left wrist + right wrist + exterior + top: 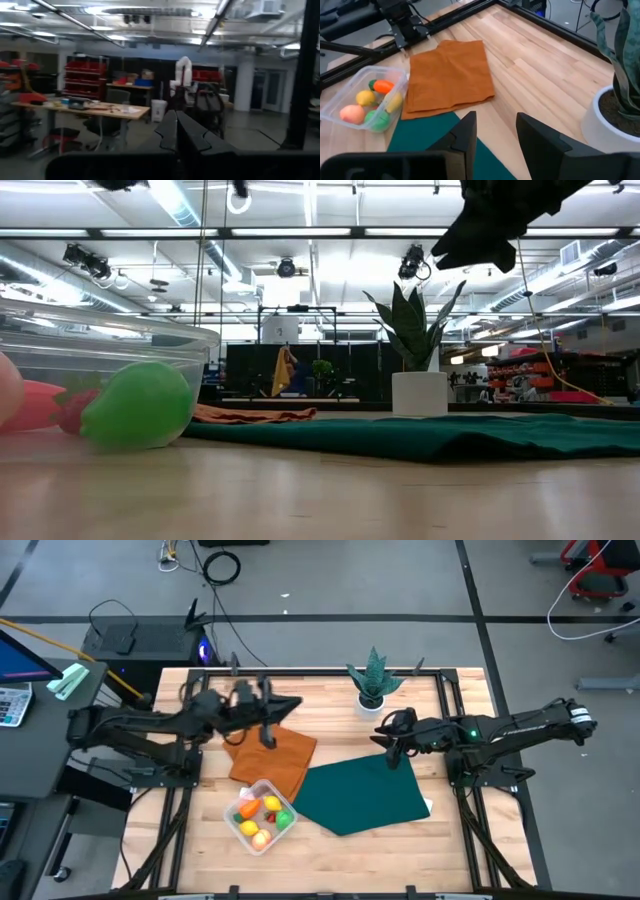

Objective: Pick and placing Produce into tupperware
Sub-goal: Return to Home Position

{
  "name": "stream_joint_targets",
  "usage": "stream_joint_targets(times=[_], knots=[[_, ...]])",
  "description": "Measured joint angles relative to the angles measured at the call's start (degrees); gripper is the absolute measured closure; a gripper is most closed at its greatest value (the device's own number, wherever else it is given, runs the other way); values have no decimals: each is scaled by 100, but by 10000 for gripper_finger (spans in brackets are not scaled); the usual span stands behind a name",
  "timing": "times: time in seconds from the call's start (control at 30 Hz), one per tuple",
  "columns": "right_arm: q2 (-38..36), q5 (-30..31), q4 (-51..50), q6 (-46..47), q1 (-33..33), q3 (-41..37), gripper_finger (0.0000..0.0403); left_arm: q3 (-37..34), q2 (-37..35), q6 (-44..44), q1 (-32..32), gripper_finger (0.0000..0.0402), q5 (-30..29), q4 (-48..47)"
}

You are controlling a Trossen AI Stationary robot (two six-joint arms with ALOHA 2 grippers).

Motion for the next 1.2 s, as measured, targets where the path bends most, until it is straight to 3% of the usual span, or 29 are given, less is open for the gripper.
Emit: stream_joint_targets(times=[0.2,0.33,0.6,0.9,1.07,1.2], knots=[[41,19,37,63,0,0,298,-1090,-1062,116,-172,386,-553,63],[41,49,33,121,-2,2,298,-1570,-1649,172,-171,391,-623,-39],[41,52,27,305,-2,2,298,-2335,-2746,232,-167,383,-936,-421],[41,50,10,293,-4,2,298,-3078,-3936,51,-165,396,-795,-1074],[41,52,9,266,-4,4,298,-3393,-4434,-70,-163,384,-692,-1195],[41,50,8,265,-4,4,298,-3547,-4747,-29,-164,389,-1289,-1461]])
